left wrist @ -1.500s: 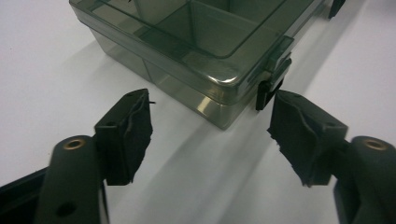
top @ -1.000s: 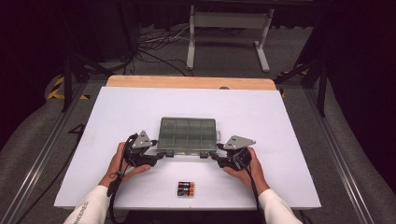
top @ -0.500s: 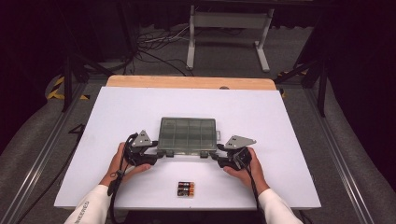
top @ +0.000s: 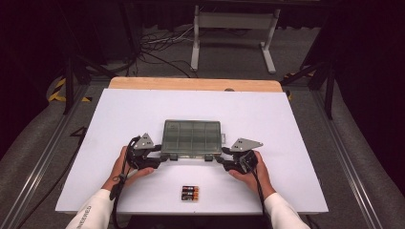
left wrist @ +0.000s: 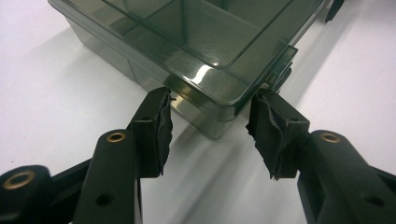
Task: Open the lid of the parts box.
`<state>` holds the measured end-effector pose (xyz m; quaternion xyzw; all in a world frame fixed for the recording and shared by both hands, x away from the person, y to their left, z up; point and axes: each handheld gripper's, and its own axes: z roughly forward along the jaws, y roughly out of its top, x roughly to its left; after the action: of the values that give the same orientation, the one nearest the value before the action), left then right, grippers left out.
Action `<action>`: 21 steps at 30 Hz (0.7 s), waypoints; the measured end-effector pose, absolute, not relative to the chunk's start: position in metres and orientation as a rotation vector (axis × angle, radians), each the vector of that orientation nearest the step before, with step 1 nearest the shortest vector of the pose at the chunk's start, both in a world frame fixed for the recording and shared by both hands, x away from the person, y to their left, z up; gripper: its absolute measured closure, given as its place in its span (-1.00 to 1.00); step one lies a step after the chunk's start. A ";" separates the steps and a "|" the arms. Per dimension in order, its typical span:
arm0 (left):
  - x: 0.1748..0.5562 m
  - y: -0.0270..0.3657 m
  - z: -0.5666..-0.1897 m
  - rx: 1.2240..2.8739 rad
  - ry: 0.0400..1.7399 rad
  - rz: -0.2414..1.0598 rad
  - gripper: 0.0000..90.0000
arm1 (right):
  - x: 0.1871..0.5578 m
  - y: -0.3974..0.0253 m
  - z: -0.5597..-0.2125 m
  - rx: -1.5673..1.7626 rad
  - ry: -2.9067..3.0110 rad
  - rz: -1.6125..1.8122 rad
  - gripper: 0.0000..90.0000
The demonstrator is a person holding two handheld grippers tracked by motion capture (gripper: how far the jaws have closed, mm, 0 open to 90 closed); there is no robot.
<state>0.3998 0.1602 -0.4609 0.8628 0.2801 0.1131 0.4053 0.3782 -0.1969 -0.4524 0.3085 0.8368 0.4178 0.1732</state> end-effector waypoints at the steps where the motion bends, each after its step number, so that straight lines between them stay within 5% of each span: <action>1: 0.400 0.160 -0.461 2.177 0.707 0.286 0.10 | 0.378 -0.197 -0.452 0.875 2.373 1.185 0.24; 21: 0.400 0.160 -0.461 2.175 0.720 0.283 0.12 | 0.376 -0.196 -0.452 0.863 2.370 1.161 0.33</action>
<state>0.3997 0.1601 -0.4608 0.8616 0.2853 0.1122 0.4047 0.3761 -0.1960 -0.4517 0.3057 0.8394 0.4113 0.1812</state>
